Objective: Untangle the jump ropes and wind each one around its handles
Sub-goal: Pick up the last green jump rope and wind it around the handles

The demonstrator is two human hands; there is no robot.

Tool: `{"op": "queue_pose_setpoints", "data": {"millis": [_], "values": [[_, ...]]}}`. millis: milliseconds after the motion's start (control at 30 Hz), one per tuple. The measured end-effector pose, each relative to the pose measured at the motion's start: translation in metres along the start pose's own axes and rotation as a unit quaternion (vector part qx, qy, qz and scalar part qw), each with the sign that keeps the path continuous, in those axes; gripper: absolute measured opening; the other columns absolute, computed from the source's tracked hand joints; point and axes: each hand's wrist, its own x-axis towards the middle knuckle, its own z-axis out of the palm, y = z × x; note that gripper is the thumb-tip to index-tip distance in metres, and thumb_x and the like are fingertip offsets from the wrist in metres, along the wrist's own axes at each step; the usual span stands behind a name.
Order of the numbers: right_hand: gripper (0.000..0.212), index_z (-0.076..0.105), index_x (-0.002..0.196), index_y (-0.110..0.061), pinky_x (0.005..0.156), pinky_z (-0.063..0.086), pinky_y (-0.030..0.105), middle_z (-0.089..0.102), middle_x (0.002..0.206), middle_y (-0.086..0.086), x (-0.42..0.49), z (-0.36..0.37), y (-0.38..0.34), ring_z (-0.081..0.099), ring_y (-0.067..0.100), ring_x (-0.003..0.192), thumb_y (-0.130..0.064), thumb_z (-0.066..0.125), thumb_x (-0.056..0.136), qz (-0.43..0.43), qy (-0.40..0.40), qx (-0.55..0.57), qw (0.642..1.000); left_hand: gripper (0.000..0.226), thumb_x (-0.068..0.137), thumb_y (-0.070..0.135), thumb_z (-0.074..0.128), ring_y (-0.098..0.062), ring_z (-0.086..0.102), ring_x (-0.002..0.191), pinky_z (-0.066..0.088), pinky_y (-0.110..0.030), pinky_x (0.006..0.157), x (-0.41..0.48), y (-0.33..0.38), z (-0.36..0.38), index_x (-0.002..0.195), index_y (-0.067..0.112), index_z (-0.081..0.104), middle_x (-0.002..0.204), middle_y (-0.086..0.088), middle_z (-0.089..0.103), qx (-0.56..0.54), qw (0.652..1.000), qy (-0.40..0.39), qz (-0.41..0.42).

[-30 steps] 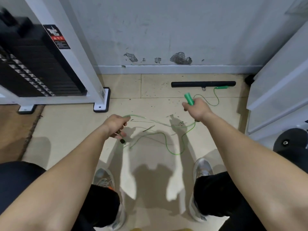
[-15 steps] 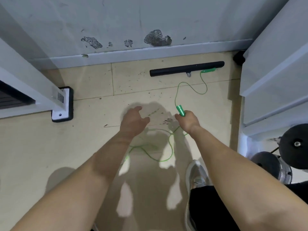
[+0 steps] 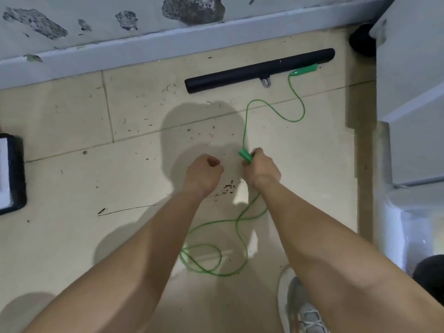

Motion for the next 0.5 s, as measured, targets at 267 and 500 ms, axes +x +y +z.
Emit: {"op": "queue_pose_setpoints", "data": {"millis": [267,500], "values": [[0.023,0.069,0.102,-0.023,0.085,0.055,0.037,0.072,0.101,0.003,-0.097,0.046,-0.003,0.067,0.025,0.094,-0.037,0.067,0.084,-0.247,-0.294,-0.132,0.914,0.04,0.091,0.032,0.057,-0.019,0.066,0.088,0.052,-0.034,0.089,-0.018,-0.04,-0.01,0.128,0.018,0.052,0.106,-0.002,0.067,-0.028,0.996,0.02,-0.087],[0.017,0.069,0.087,-0.025,0.081,0.054,0.037,0.068,0.089,0.0,-0.173,0.071,-0.006,0.062,0.021,0.084,-0.033,0.081,0.078,-0.296,-0.433,-0.088,0.847,0.016,0.088,0.036,0.07,-0.023,0.065,0.091,0.046,-0.029,0.077,-0.083,-0.105,-0.014,0.087,0.021,0.063,0.09,-0.001,0.067,0.184,0.977,-0.089,-0.068]]}}
